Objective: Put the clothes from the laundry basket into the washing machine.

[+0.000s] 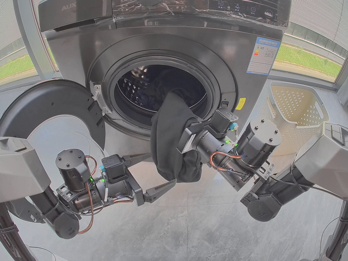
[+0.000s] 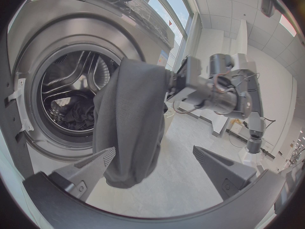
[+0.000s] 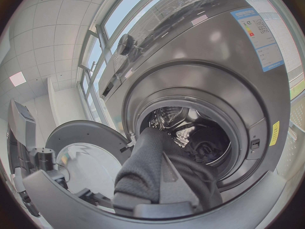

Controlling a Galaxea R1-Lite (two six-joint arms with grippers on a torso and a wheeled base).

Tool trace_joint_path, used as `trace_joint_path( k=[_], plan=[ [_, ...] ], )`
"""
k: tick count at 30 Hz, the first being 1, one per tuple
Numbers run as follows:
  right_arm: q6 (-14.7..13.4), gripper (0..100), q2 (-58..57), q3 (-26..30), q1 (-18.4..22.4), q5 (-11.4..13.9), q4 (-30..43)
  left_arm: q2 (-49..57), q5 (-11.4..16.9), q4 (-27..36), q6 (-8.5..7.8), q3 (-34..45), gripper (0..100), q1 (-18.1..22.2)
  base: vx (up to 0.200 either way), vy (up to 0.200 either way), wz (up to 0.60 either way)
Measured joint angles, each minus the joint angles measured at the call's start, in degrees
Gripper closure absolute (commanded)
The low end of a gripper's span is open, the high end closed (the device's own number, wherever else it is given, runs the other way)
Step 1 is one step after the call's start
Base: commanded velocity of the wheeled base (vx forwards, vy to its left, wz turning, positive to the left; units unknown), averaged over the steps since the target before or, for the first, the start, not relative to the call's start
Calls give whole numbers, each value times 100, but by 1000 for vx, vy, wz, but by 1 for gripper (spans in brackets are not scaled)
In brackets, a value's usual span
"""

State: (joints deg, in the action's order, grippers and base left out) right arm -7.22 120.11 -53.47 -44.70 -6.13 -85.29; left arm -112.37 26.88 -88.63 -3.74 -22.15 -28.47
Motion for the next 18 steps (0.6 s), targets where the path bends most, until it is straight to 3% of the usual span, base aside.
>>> trace_joint_path(
  k=[12, 18],
  plan=[
    [-11, 100, 20, 17, -227, -10, 2, -981, -589, 0, 57, -1374, 0, -66, 0, 0, 0],
    [-35, 100, 9, 83, -317, -87, -2, -1370, -1054, -2, 235, -2096, 0, -52, 0, 0, 0]
  ],
)
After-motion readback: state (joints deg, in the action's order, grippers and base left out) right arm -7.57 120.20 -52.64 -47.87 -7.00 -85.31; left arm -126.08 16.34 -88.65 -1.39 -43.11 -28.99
